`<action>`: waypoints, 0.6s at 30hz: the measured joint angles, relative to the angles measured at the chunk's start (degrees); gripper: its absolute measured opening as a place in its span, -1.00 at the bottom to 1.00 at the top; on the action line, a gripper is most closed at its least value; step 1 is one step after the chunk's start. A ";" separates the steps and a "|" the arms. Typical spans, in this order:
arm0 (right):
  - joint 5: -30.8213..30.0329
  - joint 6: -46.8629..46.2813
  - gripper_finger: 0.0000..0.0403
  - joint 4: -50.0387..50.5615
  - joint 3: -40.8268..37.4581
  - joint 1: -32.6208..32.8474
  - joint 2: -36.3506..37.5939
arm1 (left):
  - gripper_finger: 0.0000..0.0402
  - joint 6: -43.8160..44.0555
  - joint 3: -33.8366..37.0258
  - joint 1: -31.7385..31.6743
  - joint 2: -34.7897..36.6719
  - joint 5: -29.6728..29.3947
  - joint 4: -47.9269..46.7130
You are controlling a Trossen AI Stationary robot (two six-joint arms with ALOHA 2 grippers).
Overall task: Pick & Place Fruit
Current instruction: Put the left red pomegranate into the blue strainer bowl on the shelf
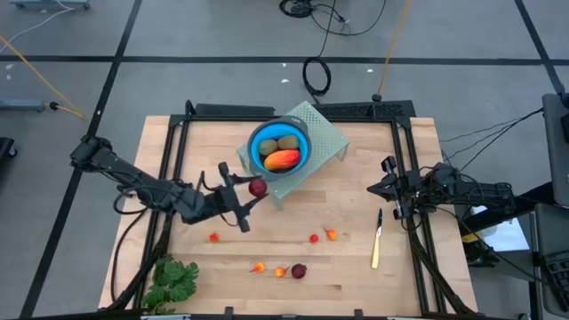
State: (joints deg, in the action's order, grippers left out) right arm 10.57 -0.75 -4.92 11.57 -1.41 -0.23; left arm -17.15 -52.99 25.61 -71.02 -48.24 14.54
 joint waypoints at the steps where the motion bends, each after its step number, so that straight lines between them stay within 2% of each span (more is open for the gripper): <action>1: 0.00 -0.01 -1.00 -0.01 0.00 0.00 0.00 | -0.02 -1.87 0.00 0.00 0.00 -0.57 0.82; 11: 0.00 -0.04 -1.00 -0.01 0.00 0.02 0.00 | -0.01 -19.70 -0.02 -0.01 0.00 -1.41 13.12; 18: 0.00 -0.07 -1.00 -0.01 0.00 0.02 0.00 | -0.01 -20.51 -0.02 0.00 0.00 -1.41 13.63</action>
State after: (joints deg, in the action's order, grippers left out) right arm 10.57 -0.82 -4.93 11.57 -1.39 -0.23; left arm -37.67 -53.01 25.61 -71.02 -49.65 28.16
